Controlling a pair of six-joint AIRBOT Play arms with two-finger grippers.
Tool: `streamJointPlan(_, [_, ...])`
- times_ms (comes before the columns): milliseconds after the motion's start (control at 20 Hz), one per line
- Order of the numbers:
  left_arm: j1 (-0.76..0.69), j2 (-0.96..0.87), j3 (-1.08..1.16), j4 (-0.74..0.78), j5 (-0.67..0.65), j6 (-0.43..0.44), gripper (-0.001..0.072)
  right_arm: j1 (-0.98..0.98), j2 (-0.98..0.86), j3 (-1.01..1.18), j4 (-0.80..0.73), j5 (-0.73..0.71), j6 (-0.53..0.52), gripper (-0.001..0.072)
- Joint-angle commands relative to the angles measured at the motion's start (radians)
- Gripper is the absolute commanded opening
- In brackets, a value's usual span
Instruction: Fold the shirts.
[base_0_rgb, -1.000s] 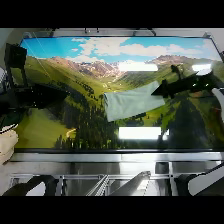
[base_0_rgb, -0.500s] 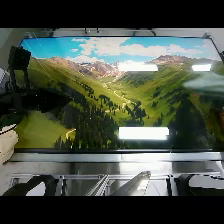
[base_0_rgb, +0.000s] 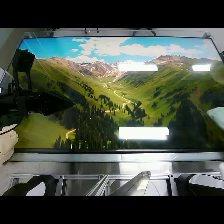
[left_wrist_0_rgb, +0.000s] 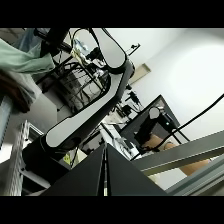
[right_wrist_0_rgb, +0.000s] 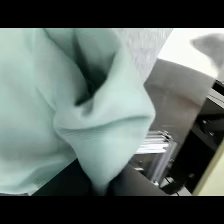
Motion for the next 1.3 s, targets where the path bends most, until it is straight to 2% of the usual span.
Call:
streamJointPlan(0, [-0.017,0.0,0.0,0.005,-0.006,-0.001,0.0018,-0.01,-0.002,-0.112,-0.075,-0.002,-0.002,0.0238])
streamJointPlan(50, [-0.026,0.0,0.0,0.01,-0.006,-0.001,0.0017,-0.009,-0.005,-0.121,-0.073,0.0,-0.01,0.0585])
streamJointPlan(100, [-0.034,0.001,0.0,0.02,-0.006,-0.001,0.0017,-0.009,-0.01,-0.121,-0.064,0.004,-0.038,0.0701])
streamJointPlan(400, [-0.024,0.001,0.0,0.01,0.003,-0.001,0.0016,0.017,-0.01,0.01,0.006,0.029,-0.077,0.0702])
streamJointPlan(500, [0.004,0.001,0.0,0.01,0.031,-0.002,0.0016,0.064,0.006,0.033,0.126,0.0,-0.077,0.0699])
streamJointPlan(650, [0.044,0.001,0.0,0.013,0.042,-0.018,0.0016,0.177,0.044,0.033,0.428,-0.11,-0.077,0.0696])
streamJointPlan(700, [0.055,0.002,0.0,0.014,0.031,-0.026,0.0016,0.221,0.053,0.033,0.517,-0.138,-0.082,0.0621])
streamJointPlan(750, [0.066,0.003,0.0,0.014,0.013,-0.028,0.0015,0.272,0.055,0.033,0.6,-0.143,-0.103,0.02])
streamJointPlan(800, [0.078,0.011,0.0,0.024,0.012,-0.027,0.0015,0.326,0.054,0.032,0.626,-0.145,-0.111,0.0044])
streamJointPlan(850, [0.09,0.027,0.0,0.051,0.033,-0.027,0.0015,0.378,0.054,0.032,0.626,-0.142,-0.11,0.0018])
streamJointPlan(1000, [0.132,0.096,0.0,0.209,0.164,-0.028,0.0014,0.575,0.072,0.03,0.625,-0.158,-0.159,0.0016])
streamJointPlan(1100, [0.136,0.166,-0.006,0.359,0.257,-0.08,0.0015,0.748,0.138,-0.005,0.625,-0.231,-0.188,0.0016])
streamJointPlan(1250, [0.136,0.294,-0.12,0.388,0.317,-0.109,0.0015,1.036,0.321,-0.163,0.623,-0.378,-0.205,0.0015])
